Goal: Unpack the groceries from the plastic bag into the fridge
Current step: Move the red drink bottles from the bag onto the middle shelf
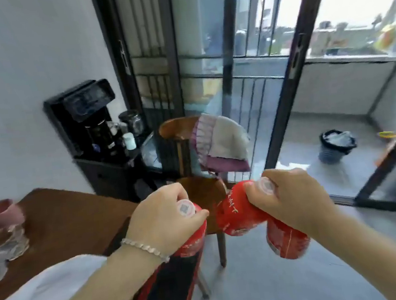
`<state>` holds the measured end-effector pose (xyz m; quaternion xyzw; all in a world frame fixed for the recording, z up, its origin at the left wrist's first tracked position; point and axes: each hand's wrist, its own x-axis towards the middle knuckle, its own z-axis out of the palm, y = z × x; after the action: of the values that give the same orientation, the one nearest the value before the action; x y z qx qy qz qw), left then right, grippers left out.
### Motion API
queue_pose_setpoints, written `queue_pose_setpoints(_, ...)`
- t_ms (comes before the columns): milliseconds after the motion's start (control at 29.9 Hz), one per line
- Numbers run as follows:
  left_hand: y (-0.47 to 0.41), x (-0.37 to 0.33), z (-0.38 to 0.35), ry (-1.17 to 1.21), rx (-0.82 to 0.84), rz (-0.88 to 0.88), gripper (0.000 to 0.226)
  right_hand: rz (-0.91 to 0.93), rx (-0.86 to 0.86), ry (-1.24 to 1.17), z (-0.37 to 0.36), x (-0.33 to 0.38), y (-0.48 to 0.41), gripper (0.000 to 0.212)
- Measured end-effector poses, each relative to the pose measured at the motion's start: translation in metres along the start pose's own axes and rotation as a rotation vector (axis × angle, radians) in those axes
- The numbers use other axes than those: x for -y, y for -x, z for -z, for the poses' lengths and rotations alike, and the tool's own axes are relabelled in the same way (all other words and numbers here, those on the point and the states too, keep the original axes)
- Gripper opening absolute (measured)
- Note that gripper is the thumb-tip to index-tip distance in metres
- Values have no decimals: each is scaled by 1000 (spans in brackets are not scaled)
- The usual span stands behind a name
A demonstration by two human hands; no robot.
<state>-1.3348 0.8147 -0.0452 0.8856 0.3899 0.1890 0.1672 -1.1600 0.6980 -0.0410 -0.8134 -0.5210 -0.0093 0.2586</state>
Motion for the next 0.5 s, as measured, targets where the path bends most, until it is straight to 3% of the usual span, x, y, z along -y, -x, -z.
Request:
queue_pose_setpoints(234,-64,-243,-132,190,249,-302,33,-308,-170,209,141,-234,76,48)
queue_pose_setpoints(501,-104,-498,-247,187,370,-626,31,-689,-298,366,290,-406,157,44)
